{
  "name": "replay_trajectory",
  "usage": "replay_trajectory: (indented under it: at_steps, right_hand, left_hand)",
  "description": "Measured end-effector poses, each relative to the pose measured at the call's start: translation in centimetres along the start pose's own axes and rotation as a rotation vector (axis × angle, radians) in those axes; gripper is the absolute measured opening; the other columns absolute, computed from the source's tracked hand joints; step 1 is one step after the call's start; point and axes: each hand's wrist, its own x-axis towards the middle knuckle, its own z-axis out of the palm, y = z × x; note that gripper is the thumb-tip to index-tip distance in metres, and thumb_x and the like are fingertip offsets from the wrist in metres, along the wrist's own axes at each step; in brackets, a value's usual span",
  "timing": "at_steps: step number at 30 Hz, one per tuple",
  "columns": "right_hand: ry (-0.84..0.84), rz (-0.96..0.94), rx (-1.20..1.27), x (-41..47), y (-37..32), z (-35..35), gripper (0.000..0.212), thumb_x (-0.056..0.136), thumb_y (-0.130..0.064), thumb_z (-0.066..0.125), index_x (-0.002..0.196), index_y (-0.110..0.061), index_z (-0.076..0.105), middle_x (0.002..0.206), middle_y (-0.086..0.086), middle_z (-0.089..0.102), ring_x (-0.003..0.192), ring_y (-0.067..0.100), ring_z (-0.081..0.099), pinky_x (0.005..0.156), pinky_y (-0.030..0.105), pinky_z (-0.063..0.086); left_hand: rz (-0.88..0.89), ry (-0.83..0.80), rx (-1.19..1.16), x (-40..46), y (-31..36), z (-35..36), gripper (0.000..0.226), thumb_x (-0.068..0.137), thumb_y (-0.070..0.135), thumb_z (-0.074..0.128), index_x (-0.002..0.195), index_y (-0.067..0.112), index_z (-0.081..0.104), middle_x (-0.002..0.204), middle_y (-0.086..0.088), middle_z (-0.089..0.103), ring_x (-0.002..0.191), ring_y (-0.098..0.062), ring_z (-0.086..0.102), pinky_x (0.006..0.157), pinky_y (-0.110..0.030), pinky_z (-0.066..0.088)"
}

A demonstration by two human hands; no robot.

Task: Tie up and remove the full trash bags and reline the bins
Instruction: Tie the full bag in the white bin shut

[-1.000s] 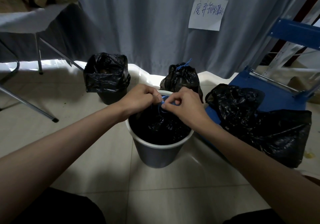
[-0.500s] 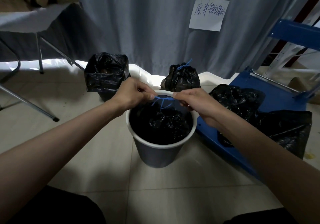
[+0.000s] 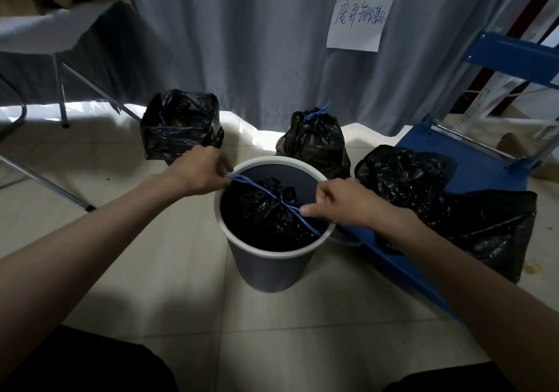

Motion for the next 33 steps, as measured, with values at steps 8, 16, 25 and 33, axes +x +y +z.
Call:
replay_trajectory:
  at_steps: [8, 16, 25, 33]
  right_hand:
    - [-0.009, -0.062, -0.097, -0.4, -3.0, 2.7, 0.055, 0.073, -0.047, 0.08, 0.093, -0.02, 0.036, 0.081, -0.001, 0.05, 0.076, 0.024, 0.051, 0.05, 0.032, 0.03]
    - [0.007, 0.015, -0.024, 0.0, -3.7, 1.6, 0.019, 0.089, -0.013, 0.07, 0.1, -0.009, 0.055, 0.099, 0.011, 0.058, 0.091, 0.031, 0.059, 0.075, 0.04, 0.05]
    - [0.068, -0.002, 0.059, 0.8, -3.8, 1.0, 0.022, 0.092, -0.021, 0.066, 0.072, -0.012, 0.061, 0.069, 0.002, 0.052, 0.077, 0.027, 0.06, 0.067, 0.035, 0.048]
    - [0.103, -0.128, 0.162, 0.1, -5.1, 0.8, 0.02, 0.09, -0.024, 0.067, 0.073, -0.017, 0.074, 0.069, 0.004, 0.068, 0.072, 0.016, 0.062, 0.068, 0.033, 0.05]
  left_hand:
    - [0.255, -0.12, 0.13, 0.0, 2.9, 2.9, 0.049, 0.082, 0.035, 0.072, 0.125, 0.022, 0.052, 0.103, 0.002, 0.064, 0.1, -0.023, 0.062, 0.086, -0.036, 0.049]
    - [0.199, -0.171, -0.023, 0.9, 4.3, 2.1, 0.012, 0.092, 0.008, 0.053, 0.1, 0.016, 0.057, 0.079, 0.001, 0.059, 0.074, -0.021, 0.06, 0.072, -0.028, 0.046]
    - [0.237, -0.034, 0.018, 0.2, 5.9, 1.9, 0.039, 0.062, 0.062, 0.075, 0.078, 0.031, 0.06, 0.082, 0.013, 0.065, 0.08, -0.014, 0.062, 0.071, -0.034, 0.052]
    - [0.177, 0.102, 0.239, -0.6, 7.2, 3.4, 0.043, 0.077, 0.05, 0.072, 0.091, 0.021, 0.044, 0.098, -0.011, 0.063, 0.093, -0.035, 0.061, 0.067, -0.034, 0.038]
